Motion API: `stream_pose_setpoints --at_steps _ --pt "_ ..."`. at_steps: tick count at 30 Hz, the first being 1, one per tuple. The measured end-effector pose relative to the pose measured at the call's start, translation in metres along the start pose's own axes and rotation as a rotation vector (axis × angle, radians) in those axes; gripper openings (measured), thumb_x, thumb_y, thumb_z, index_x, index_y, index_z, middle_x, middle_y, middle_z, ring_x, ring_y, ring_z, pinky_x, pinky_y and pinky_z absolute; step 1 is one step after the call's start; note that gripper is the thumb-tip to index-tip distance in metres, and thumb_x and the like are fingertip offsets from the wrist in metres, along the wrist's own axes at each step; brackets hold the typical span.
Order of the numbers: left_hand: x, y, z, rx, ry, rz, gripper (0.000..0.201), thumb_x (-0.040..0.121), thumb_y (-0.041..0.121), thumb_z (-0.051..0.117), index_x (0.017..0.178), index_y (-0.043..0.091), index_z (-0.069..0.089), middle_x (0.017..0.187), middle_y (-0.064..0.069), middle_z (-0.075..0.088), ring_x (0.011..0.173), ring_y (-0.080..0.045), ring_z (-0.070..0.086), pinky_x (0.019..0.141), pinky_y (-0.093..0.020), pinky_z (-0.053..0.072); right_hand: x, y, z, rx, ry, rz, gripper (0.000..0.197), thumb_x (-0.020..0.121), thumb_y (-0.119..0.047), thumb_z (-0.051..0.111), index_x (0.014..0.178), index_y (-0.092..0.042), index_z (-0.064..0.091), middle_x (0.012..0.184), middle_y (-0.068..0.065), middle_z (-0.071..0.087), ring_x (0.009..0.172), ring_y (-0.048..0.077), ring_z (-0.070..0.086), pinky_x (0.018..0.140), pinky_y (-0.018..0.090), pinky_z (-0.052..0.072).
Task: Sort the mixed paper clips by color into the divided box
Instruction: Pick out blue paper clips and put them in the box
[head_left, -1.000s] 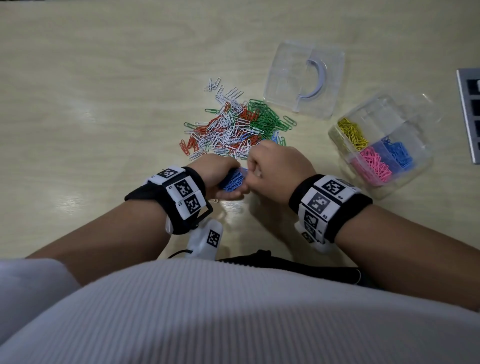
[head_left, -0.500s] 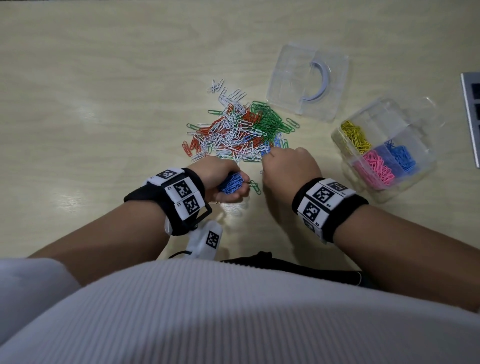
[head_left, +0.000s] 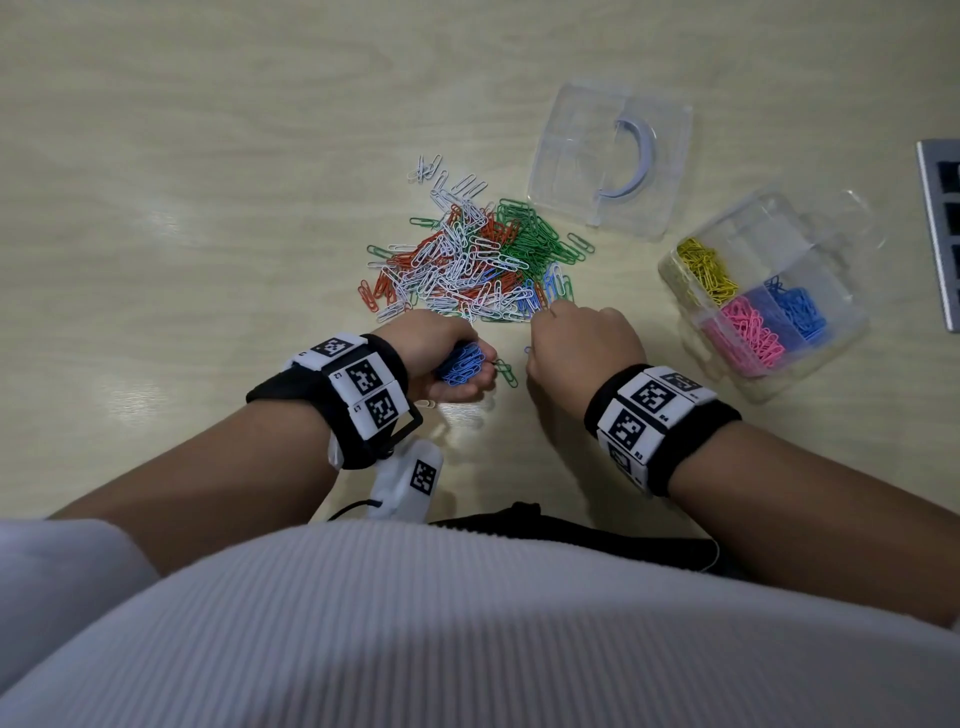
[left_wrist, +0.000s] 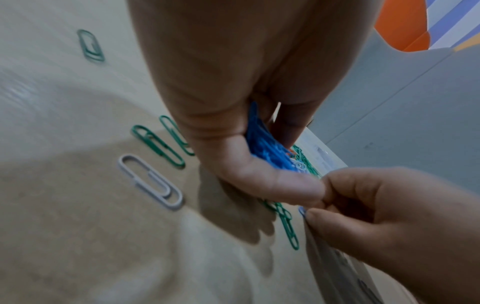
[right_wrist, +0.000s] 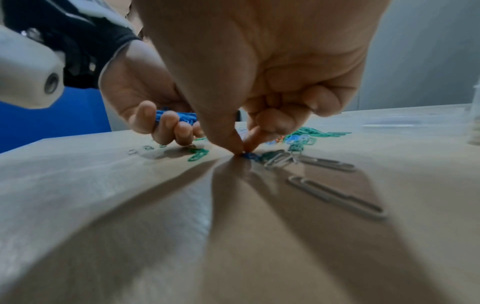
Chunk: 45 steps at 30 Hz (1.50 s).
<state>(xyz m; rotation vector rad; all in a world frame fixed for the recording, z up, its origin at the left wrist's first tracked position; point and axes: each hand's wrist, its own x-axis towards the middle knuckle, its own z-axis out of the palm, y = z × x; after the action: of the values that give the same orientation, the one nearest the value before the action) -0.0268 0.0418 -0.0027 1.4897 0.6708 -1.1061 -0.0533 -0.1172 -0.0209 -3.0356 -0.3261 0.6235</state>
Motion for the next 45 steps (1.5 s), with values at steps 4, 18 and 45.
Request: stream_pose_setpoints --at_steps 4,18,45 --pt "0.0 0.0 0.001 0.007 -0.003 -0.002 0.027 0.098 0.013 0.039 0.086 0.002 0.06 0.068 -0.012 0.062 0.059 -0.02 0.061 0.073 -0.032 0.055 0.002 -0.002 0.0 0.027 -0.084 0.008 0.033 0.094 -0.032 0.046 0.12 -0.011 0.052 0.118 0.008 0.054 0.103 0.028 0.058 0.084 0.036 0.038" --pt "0.005 -0.002 -0.001 -0.019 -0.031 -0.012 0.023 0.097 0.015 0.042 0.088 0.003 0.059 0.065 -0.014 0.062 0.058 -0.02 0.061 0.062 -0.026 0.057 -0.001 -0.004 -0.004 0.247 0.099 -0.024 0.035 0.097 -0.025 0.04 0.132 -0.022 0.047 0.12 0.004 0.054 0.101 0.028 0.057 0.082 0.036 0.039" --pt "-0.005 0.004 0.009 0.076 -0.03 0.006 0.02 0.092 0.012 0.044 0.079 0.004 0.058 0.074 -0.02 0.061 0.052 -0.02 0.059 0.041 -0.019 0.048 0.027 0.011 -0.004 0.276 0.11 0.14 0.024 0.094 -0.038 0.047 0.104 -0.018 0.058 0.108 0.004 0.059 0.098 0.027 0.057 0.086 0.037 0.039"
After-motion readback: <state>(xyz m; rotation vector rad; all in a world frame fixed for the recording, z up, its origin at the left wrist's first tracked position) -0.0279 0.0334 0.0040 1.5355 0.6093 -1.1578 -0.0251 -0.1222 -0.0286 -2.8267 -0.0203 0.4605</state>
